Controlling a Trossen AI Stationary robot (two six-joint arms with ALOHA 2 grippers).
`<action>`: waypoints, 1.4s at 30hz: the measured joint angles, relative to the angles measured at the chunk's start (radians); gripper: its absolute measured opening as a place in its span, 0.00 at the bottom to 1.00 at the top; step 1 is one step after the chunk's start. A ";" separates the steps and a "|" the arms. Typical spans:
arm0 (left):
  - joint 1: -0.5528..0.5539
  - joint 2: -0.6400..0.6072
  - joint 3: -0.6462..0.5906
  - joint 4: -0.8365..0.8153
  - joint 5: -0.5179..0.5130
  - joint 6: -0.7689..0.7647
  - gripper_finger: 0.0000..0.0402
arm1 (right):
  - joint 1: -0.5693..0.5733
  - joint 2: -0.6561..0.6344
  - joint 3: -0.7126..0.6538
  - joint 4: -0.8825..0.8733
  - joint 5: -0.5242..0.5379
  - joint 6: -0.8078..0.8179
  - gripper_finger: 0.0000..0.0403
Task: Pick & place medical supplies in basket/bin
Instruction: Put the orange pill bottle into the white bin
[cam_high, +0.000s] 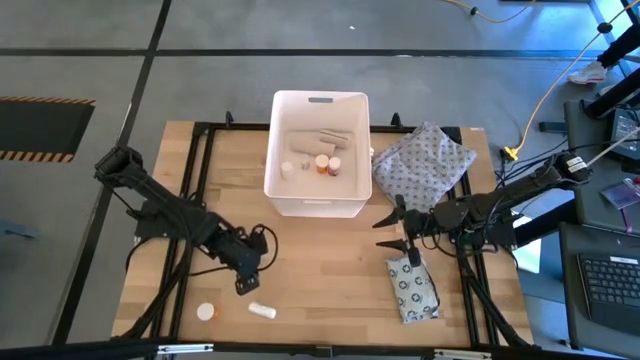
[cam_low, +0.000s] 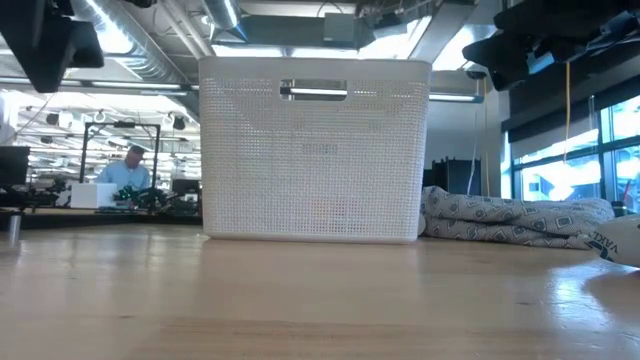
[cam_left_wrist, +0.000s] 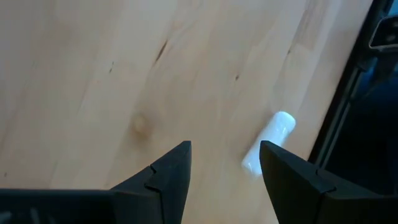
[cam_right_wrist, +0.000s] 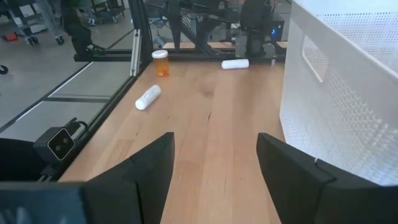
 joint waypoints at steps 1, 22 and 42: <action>0.004 0.000 0.000 0.000 0.001 -0.008 0.45 | 0.000 0.000 0.000 0.000 0.000 -0.001 0.57; 0.068 -0.001 -0.023 0.085 0.045 0.040 0.70 | 0.000 0.000 0.000 0.000 -0.001 -0.023 0.57; 0.058 -0.001 -0.023 0.073 0.044 0.206 0.77 | 0.000 0.000 0.000 -0.002 -0.001 -0.019 0.57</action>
